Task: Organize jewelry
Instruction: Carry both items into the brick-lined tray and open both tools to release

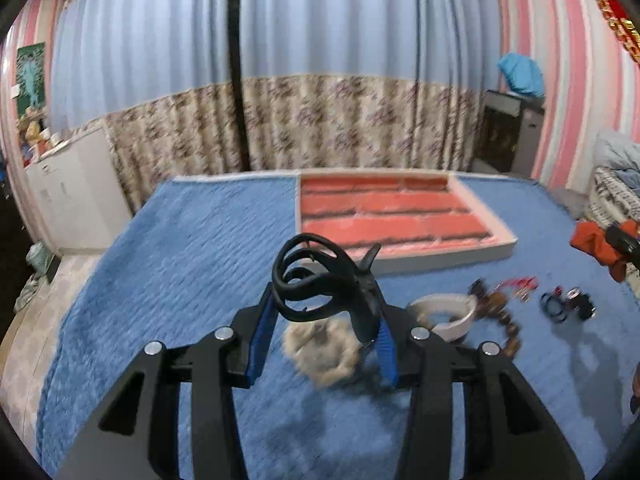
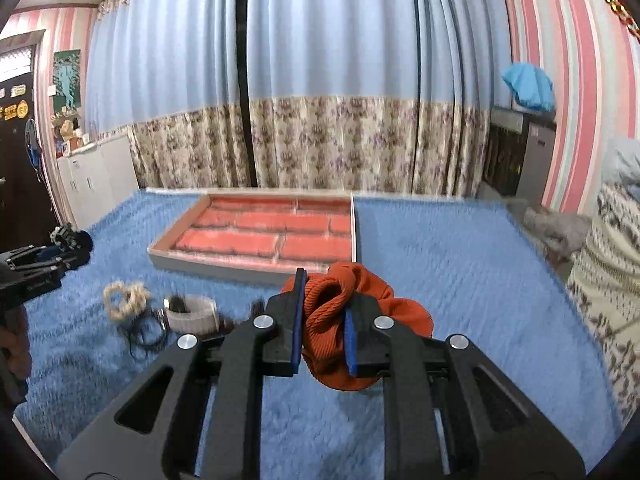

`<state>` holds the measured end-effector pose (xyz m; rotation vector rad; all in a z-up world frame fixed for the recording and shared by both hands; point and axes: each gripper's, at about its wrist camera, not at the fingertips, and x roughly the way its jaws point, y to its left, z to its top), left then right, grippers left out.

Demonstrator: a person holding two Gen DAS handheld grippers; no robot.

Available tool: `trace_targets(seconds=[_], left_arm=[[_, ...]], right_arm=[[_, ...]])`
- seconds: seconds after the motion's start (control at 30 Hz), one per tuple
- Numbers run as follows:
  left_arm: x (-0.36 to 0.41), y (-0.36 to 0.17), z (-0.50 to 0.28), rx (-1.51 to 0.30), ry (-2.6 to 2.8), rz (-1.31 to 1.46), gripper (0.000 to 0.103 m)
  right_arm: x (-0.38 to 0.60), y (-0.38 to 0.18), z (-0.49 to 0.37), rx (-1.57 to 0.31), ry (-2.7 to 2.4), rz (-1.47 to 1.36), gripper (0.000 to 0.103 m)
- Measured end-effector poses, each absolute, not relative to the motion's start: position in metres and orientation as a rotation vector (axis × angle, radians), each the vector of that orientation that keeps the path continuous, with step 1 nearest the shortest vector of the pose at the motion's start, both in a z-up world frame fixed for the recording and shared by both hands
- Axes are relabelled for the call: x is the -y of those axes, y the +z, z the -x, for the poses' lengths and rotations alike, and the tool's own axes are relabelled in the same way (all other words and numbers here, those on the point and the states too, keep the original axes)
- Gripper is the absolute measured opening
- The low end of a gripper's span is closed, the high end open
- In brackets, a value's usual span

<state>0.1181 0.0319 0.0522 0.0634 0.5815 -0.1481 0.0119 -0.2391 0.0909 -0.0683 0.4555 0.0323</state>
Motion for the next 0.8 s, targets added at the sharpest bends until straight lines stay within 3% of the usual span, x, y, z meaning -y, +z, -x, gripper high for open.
trace_targets(seconds=[0.43, 0.8], left_arm=[[-0.004, 0.088, -0.18, -0.487, -0.212, 0.016, 0.044], [-0.002, 0.043, -0.269, -0.577, -0.205, 0.075, 0.044]], right_arm=[[0.23, 0.131, -0.069, -0.347, 0.123, 0.036, 0.016], [0.224, 0.079, -0.17, -0.438, 0.13, 0.036, 0.016]])
